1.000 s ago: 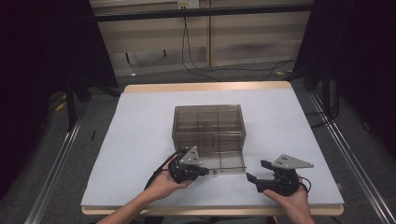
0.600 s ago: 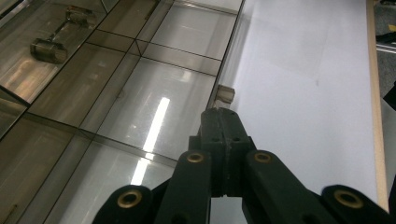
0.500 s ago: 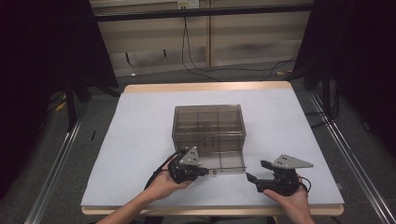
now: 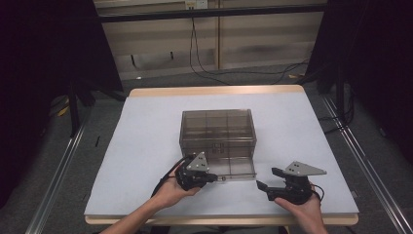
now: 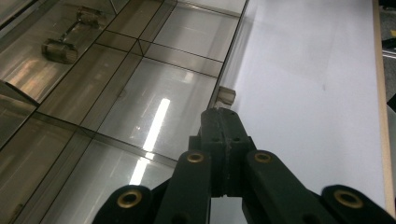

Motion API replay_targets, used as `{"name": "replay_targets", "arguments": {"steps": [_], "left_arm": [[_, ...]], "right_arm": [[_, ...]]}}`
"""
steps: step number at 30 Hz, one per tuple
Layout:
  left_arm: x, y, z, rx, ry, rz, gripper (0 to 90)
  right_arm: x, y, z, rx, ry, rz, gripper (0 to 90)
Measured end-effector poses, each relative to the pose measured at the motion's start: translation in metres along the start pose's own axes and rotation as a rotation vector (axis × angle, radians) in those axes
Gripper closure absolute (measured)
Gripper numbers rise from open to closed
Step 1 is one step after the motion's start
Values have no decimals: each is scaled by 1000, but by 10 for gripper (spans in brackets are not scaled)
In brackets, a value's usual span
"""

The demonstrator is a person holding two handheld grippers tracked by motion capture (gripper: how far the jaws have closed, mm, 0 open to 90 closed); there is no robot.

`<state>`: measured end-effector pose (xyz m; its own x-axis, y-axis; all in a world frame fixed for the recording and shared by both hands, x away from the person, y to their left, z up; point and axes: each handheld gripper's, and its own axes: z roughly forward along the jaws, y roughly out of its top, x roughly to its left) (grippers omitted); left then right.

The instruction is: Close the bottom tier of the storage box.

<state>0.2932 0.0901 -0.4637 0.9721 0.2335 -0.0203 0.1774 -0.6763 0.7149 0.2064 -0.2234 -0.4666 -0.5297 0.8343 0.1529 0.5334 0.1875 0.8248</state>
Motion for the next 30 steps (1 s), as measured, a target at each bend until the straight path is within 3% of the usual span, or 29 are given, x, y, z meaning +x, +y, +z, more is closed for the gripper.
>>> {"name": "replay_targets", "arguments": {"steps": [10, 13, 30], "left_arm": [[3, 0, 1, -6, 2, -7, 900], [5, -1, 2, -14, -3, -31, 900], [9, -1, 3, -20, 22, -42, 900]], "right_arm": [[0, 0, 0, 0, 2, 2, 239], [0, 0, 0, 1, 2, 1, 240], [0, 0, 0, 2, 8, 3, 246]]}}
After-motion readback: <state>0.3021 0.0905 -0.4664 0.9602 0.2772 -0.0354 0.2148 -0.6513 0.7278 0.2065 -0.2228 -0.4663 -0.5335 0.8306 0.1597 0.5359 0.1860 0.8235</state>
